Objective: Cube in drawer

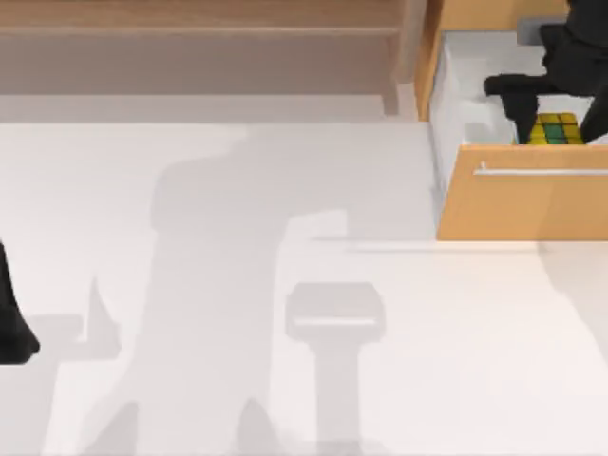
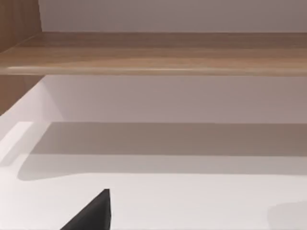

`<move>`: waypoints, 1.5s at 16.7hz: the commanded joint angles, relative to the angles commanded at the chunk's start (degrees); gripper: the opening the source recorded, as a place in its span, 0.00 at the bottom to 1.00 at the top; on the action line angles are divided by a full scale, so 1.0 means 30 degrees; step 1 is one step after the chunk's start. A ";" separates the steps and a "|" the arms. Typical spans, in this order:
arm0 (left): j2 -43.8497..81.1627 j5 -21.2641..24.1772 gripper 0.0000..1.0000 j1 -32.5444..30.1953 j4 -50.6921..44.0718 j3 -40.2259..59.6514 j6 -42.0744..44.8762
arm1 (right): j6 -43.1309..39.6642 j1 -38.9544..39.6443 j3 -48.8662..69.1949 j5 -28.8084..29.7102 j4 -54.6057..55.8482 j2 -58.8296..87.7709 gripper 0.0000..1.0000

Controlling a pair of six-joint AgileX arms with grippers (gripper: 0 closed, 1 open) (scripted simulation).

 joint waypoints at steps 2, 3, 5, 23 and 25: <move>0.0000 0.0000 1.00 0.0000 0.0000 0.0000 0.0000 | 0.0000 -0.0056 0.0140 -0.0203 -0.0132 0.0463 0.00; 0.0000 0.0000 1.00 0.0000 0.0000 0.0000 0.0000 | 0.0000 -0.0056 0.0140 -0.0203 -0.0132 0.0463 0.00; 0.0000 0.0000 1.00 0.0000 0.0000 0.0000 0.0000 | 0.0000 -0.0056 0.0140 -0.0203 -0.0132 0.0463 0.00; 0.0000 0.0000 1.00 0.0000 0.0000 0.0000 0.0000 | 0.0000 -0.0056 0.0140 -0.0203 -0.0132 0.0463 1.00; 0.0000 0.0000 1.00 0.0000 0.0000 0.0000 0.0000 | 0.0000 -0.0056 0.0140 -0.0203 -0.0132 0.0463 1.00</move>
